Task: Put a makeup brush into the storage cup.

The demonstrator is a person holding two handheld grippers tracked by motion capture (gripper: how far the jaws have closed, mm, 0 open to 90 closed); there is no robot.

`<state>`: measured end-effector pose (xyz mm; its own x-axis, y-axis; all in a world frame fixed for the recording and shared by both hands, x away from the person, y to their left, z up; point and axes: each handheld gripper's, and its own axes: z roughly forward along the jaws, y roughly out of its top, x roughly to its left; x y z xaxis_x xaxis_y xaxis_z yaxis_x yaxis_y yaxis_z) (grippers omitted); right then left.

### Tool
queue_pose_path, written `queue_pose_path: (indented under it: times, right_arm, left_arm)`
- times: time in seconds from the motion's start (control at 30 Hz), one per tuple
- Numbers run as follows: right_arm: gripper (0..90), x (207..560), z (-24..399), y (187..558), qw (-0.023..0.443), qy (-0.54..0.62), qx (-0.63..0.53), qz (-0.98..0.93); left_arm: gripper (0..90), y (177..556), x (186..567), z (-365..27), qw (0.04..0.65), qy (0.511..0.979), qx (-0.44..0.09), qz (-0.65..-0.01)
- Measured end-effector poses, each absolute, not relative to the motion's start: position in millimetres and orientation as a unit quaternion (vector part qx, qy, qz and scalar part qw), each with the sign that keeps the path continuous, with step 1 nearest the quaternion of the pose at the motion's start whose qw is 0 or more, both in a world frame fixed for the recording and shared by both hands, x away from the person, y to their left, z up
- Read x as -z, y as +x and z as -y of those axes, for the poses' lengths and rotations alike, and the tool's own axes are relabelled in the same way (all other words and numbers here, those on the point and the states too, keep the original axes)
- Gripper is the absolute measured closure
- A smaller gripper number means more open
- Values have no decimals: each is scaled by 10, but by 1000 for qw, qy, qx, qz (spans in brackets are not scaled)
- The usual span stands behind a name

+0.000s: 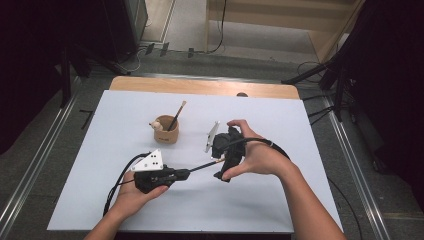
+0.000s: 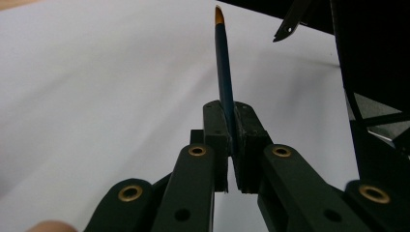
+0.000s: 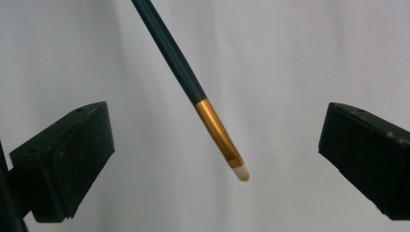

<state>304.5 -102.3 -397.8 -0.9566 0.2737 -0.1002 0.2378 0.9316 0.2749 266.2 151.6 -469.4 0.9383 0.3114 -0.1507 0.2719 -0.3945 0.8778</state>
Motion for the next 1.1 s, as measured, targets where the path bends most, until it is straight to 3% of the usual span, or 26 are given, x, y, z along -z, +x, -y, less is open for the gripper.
queue_pose_path:
  times: [0.43, 1.1]
  right_arm:
    - [0, 3973, 1245, 3025, 79, 199, -218, -952]
    - [0, 4072, 1185, 2937, 91, 254, -306, -913]
  left_arm:
    - [872, 2693, 4627, -1674, 560, 801, -50, -206]
    - [872, 2688, 4602, -1743, 589, 773, -88, -218]
